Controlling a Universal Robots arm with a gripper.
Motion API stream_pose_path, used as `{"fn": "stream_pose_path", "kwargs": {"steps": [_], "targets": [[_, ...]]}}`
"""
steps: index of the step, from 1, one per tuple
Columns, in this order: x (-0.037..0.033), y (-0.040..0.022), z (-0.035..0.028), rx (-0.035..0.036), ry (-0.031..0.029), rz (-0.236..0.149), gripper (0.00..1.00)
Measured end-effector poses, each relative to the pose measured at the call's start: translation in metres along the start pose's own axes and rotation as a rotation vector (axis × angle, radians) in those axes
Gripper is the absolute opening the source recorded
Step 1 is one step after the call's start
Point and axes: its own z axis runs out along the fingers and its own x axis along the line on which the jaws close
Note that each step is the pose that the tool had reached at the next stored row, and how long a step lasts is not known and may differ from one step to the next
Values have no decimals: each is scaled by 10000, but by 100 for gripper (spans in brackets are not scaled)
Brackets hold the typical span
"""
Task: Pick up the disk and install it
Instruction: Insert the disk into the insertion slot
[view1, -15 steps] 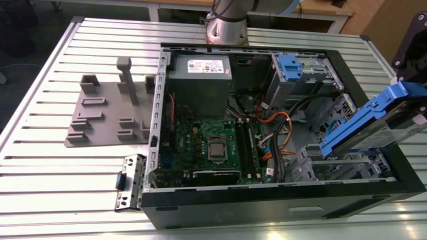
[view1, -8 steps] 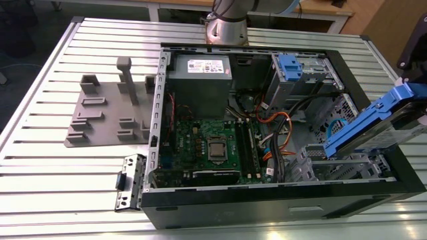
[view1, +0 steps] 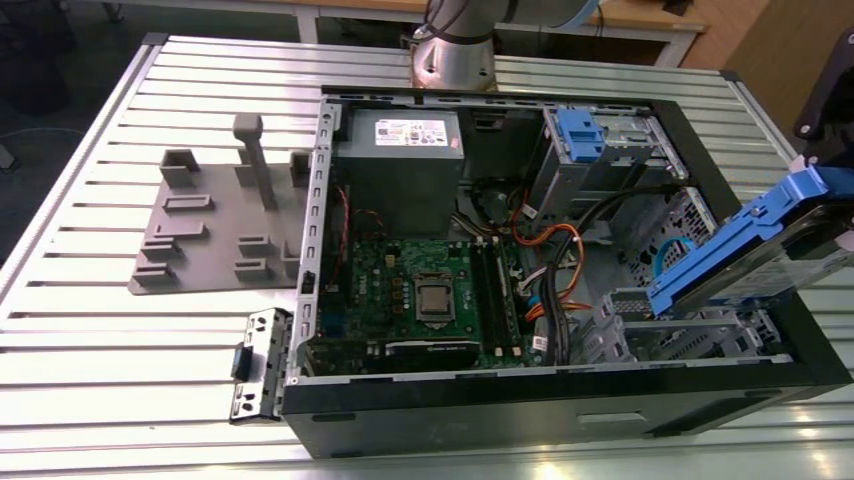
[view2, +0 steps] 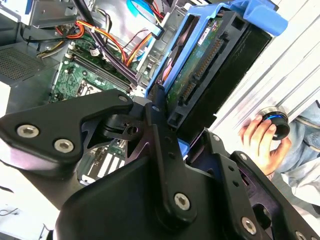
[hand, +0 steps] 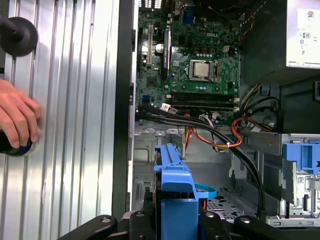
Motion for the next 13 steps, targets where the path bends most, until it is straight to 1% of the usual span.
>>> {"fn": "stream_pose_path", "kwargs": {"steps": [3,8,11,13], "targets": [[5,2,4,0,-7,-2,36],[10,27,42,4,-95,-3,36],[12,29,78,5,-103,12,36],[14,42,101,13,-107,100,36]]}}
